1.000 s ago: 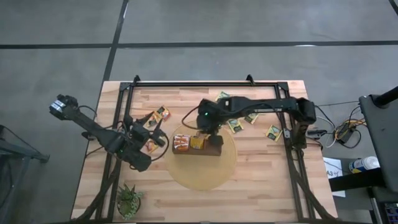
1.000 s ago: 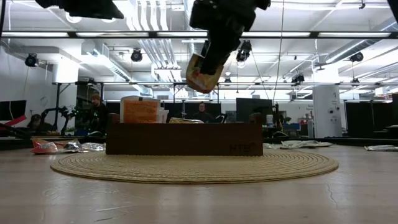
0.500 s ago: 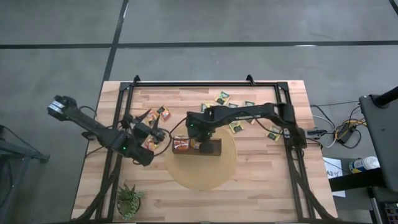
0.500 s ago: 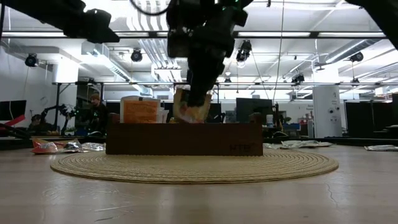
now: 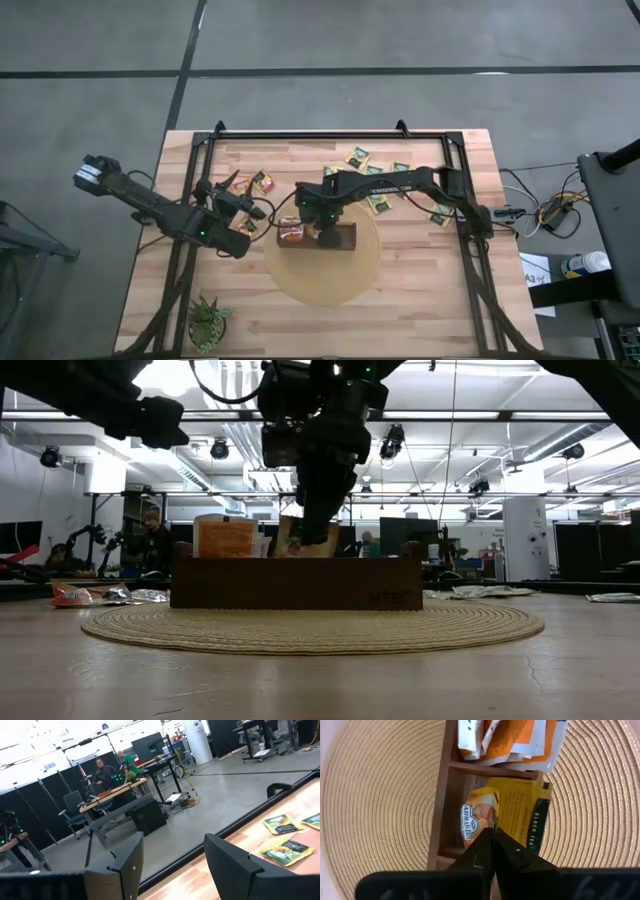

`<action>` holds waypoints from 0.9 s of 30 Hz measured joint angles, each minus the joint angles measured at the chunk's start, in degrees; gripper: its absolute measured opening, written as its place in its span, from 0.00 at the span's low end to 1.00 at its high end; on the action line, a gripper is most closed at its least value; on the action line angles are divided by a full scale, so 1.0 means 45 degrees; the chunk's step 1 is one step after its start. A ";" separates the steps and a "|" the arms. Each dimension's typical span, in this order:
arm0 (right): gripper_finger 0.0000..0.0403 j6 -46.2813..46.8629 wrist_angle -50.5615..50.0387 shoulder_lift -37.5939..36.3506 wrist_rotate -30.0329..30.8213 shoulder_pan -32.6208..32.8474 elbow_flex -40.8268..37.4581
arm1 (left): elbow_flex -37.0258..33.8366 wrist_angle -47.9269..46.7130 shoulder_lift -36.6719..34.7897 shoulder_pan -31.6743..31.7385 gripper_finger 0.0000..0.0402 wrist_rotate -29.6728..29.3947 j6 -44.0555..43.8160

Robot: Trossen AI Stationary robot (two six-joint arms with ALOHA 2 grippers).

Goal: Pick & Place Tea
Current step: Put the orange tea bag into the middle section of the wooden organizer

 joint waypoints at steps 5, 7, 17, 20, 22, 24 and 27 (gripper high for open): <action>0.02 -0.0263 -0.0100 -0.0002 -0.0911 0.0000 0.0005 | 0.0000 0.0001 -0.0017 0.0000 0.50 0.0000 -0.0067; 0.02 -0.0290 -0.0077 -0.0003 -0.0952 0.0010 -0.0013 | 0.0000 0.0000 -0.0017 0.0000 0.50 0.0000 -0.0143; 0.04 -0.0590 0.0379 0.0008 -0.0938 -0.0043 -0.0117 | 0.0000 0.0004 -0.0017 0.0000 0.50 0.0000 -0.0269; 0.09 -0.0690 0.0402 0.0008 -0.0938 -0.0042 -0.0117 | 0.0000 0.0005 -0.0017 0.0000 0.50 0.0000 -0.0283; 0.15 -0.0806 0.0389 0.0007 -0.0938 -0.0037 -0.0117 | 0.0003 0.0000 -0.0017 0.0000 0.50 0.0000 -0.0283; 0.21 -0.0869 0.0386 0.0007 -0.0938 -0.0034 -0.0117 | 0.0005 0.0000 -0.0017 0.0000 0.50 0.0001 -0.0283; 0.30 -0.0957 0.0410 0.0007 -0.0910 -0.0041 -0.0117 | 0.0005 0.0000 -0.0017 0.0000 0.50 0.0000 -0.0288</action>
